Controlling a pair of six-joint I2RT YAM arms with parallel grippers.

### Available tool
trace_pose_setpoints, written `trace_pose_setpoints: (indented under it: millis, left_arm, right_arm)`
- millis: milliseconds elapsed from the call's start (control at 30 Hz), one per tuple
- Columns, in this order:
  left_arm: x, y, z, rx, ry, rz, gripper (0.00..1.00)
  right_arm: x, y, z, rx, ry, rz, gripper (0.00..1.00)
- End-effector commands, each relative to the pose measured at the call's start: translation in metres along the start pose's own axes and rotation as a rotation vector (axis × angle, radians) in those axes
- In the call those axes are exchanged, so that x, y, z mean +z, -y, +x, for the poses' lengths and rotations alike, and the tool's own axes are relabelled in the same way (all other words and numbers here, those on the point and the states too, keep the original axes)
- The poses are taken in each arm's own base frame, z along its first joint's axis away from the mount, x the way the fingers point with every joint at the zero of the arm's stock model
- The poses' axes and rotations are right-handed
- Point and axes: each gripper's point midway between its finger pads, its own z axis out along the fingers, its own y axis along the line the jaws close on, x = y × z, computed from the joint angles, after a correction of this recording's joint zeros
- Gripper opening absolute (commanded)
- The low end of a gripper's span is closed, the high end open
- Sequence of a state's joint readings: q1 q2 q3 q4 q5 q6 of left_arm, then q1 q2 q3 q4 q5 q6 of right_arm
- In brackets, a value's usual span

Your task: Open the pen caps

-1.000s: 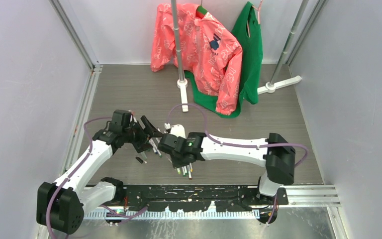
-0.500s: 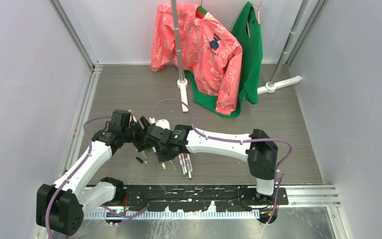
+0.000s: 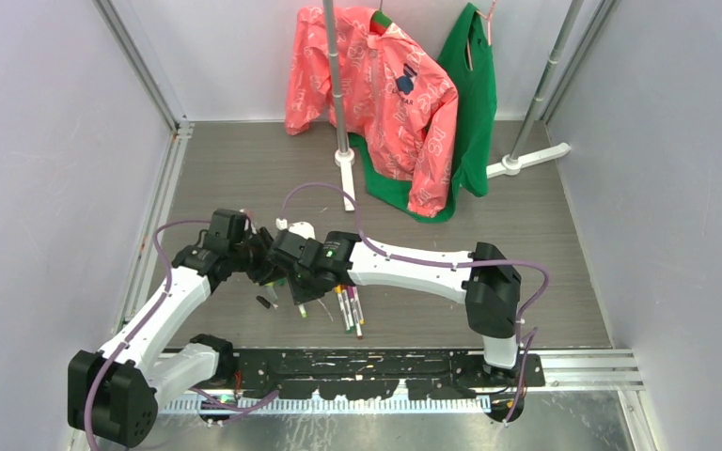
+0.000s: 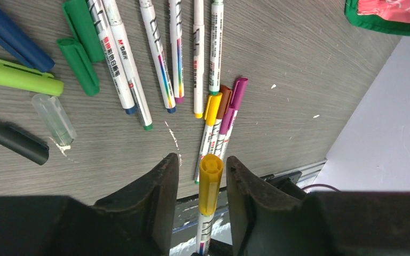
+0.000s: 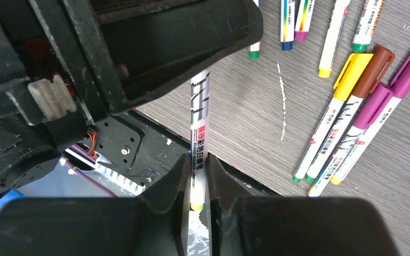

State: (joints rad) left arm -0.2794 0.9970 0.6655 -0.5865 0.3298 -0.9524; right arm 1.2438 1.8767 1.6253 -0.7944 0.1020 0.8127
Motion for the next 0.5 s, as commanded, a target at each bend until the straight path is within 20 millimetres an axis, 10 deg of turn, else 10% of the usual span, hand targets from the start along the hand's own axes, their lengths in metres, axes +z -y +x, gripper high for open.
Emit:
trace_pose_setpoints:
  millis: [0, 467]
  left_arm:
    - [-0.009, 0.01, -0.013, 0.023, 0.063, 0.016, 0.36]
    - [-0.009, 0.022, -0.012, 0.007, 0.057, 0.074, 0.0]
  right_arm:
    - [-0.009, -0.011, -0.01, -0.013, 0.018, -0.047, 0.01]
    - [-0.013, -0.014, -0.012, -0.002, 0.025, -0.07, 0.01]
